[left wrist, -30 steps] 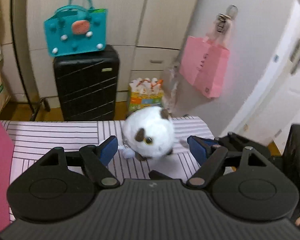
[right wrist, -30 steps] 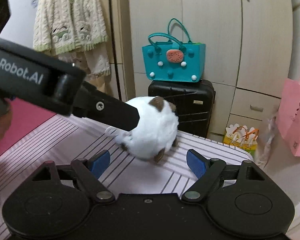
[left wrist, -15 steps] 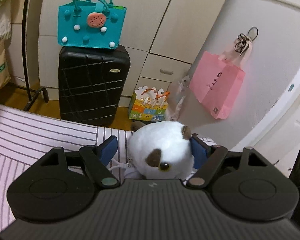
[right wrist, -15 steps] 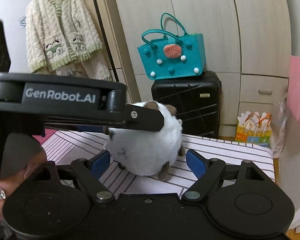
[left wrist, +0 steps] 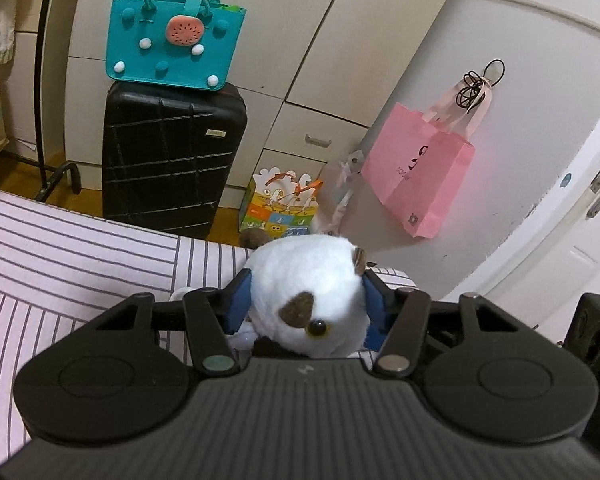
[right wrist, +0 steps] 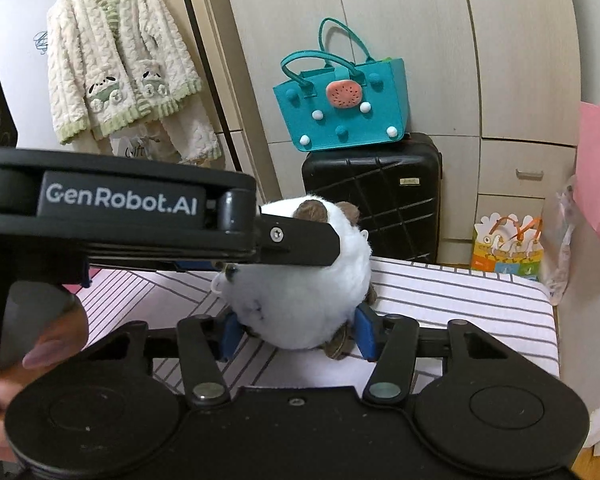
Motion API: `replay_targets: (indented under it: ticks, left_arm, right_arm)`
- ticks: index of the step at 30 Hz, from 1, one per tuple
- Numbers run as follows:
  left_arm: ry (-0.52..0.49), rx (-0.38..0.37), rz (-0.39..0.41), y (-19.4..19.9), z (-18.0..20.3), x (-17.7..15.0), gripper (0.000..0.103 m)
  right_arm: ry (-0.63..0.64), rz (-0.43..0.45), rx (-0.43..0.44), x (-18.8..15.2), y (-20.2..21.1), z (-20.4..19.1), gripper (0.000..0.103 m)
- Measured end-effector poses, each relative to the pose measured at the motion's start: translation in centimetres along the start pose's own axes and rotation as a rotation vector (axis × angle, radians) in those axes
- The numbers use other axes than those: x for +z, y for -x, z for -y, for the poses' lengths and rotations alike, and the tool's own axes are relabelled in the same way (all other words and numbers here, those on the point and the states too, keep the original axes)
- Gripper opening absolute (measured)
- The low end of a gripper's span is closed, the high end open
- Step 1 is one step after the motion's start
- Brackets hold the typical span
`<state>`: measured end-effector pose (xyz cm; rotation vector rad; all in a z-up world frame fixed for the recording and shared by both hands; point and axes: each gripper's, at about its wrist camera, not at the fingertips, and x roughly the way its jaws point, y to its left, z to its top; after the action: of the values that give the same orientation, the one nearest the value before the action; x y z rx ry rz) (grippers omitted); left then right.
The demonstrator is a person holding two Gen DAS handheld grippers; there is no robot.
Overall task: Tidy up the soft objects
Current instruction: 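Grasp the white-and-brown plush with the left gripper while the right gripper clamps it, then lift the plush with both grippers and carry it over the pink box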
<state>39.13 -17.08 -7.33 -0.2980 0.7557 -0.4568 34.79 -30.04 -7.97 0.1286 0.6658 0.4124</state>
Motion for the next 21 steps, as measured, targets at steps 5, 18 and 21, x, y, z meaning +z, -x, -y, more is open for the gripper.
replay_targets:
  ticks: [5,18,21]
  left_arm:
    - [0.025,0.005,-0.026,1.3,0.1,-0.2,0.055]
    - [0.083,-0.023,-0.054,8.5,-0.5,-2.5,0.057]
    - [0.064,-0.036,-0.051,10.3,-0.4,-3.0,0.056]
  right_arm:
    - [-0.027,-0.023,0.024,-0.1,1.0,-0.5,0.059]
    - [-0.010,-0.039,0.076,-1.8,6.2,-5.0,0.060]
    - [0.008,-0.037,0.071,-2.0,7.5,-6.2,0.060]
